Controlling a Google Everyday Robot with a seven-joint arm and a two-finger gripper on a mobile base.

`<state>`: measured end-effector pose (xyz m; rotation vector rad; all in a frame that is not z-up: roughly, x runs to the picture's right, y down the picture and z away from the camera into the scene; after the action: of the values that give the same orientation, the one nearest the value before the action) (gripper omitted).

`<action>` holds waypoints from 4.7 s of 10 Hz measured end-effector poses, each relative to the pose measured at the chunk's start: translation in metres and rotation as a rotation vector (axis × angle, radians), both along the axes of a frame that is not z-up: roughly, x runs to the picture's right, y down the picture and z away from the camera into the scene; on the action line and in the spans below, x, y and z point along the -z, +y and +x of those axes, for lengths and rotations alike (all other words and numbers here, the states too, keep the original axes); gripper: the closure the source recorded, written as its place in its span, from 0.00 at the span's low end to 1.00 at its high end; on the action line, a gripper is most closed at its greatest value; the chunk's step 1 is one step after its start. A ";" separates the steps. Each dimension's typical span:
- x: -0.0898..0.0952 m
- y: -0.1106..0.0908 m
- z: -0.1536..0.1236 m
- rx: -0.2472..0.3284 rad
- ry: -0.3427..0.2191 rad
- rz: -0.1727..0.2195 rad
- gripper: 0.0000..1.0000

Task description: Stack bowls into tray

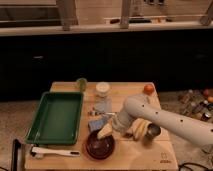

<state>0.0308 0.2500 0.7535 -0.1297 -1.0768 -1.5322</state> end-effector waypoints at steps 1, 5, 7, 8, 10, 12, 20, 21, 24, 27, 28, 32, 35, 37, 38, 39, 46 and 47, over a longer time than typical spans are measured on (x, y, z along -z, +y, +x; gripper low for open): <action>-0.006 0.003 -0.003 -0.009 -0.018 -0.011 0.20; -0.020 0.016 -0.017 -0.003 -0.064 -0.072 0.20; -0.023 0.018 -0.019 0.001 -0.068 -0.086 0.32; -0.022 0.017 -0.018 0.002 -0.068 -0.085 0.41; -0.022 0.017 -0.018 0.005 -0.070 -0.088 0.63; -0.020 0.019 -0.019 0.014 -0.048 -0.111 0.89; 0.006 -0.003 -0.021 0.000 -0.038 -0.078 1.00; 0.011 -0.008 -0.023 0.004 -0.037 -0.070 1.00; 0.025 -0.026 -0.028 0.029 -0.032 -0.043 1.00; 0.029 -0.043 -0.043 0.069 -0.040 -0.025 1.00; 0.029 -0.050 -0.052 0.084 -0.046 -0.018 1.00; 0.025 -0.078 -0.083 0.159 -0.079 -0.007 1.00; 0.015 -0.099 -0.107 0.194 -0.100 0.000 1.00; 0.008 -0.109 -0.129 0.196 -0.109 0.016 1.00; 0.003 -0.114 -0.143 0.195 -0.114 0.023 1.00; -0.005 -0.118 -0.165 0.194 -0.124 0.029 1.00; -0.043 -0.120 -0.219 0.162 -0.172 0.060 1.00; -0.046 -0.119 -0.224 0.160 -0.179 0.060 1.00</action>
<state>-0.1936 0.1306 0.7990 -0.0377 -1.1826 -1.7445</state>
